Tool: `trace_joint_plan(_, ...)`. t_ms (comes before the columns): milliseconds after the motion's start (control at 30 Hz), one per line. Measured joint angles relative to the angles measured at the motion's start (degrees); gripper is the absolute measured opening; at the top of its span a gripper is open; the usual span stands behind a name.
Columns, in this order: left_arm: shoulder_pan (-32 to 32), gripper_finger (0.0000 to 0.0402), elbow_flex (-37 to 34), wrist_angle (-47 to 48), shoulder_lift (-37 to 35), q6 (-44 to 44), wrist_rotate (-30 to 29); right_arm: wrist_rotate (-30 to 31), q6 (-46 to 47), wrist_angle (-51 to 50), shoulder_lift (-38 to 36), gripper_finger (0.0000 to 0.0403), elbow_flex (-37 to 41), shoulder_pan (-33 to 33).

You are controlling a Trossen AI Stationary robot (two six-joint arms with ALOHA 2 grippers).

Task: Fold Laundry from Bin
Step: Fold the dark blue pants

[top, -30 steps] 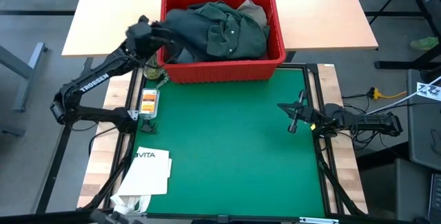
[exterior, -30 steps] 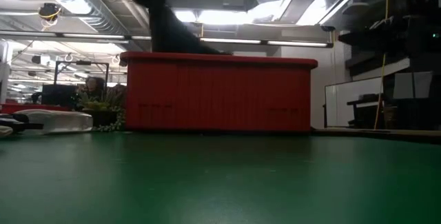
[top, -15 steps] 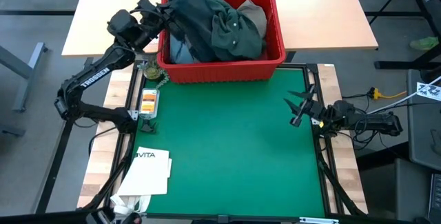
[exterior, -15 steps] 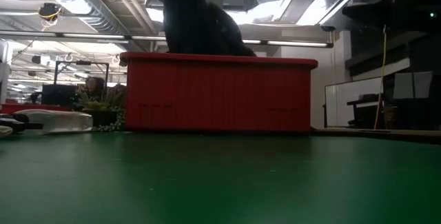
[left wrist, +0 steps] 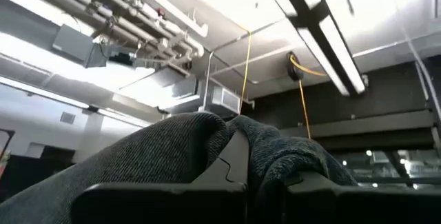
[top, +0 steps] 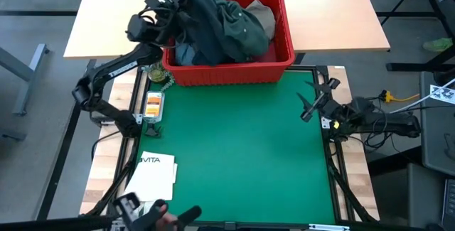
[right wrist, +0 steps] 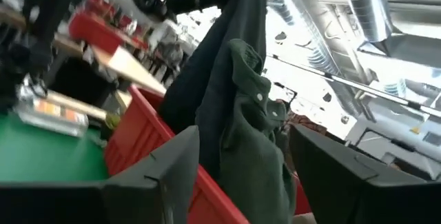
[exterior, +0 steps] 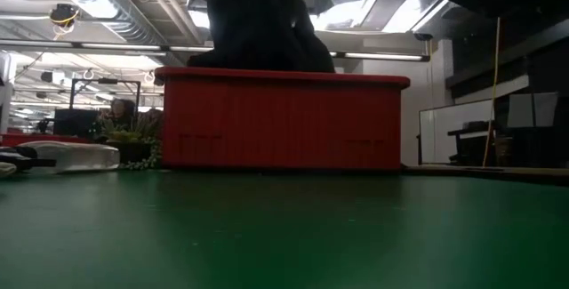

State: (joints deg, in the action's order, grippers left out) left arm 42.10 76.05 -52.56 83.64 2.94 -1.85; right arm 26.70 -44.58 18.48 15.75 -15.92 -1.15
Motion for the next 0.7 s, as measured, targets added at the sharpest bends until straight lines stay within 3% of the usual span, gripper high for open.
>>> trace_joint_plan(167, 0.92, 0.0000, 0.04, 0.22, 2.33, 2.39, 0.28, 4.71, -4.03, -0.12, 11.38, 0.0225, -6.74, -0.60)
trace_joint_plan(333, 1.51, 0.0000, 0.04, 0.53, 2.64, 3.17, 2.81, 3.98, -4.98, -1.02, 24.55, 0.0225, -14.83, -6.30)
trace_joint_plan(700, 1.49, 0.0000, 0.04, 3.43, 2.66, 3.15, 4.81, -15.00, -2.61, -8.13, 54.42, 0.0225, -32.81, -19.65)
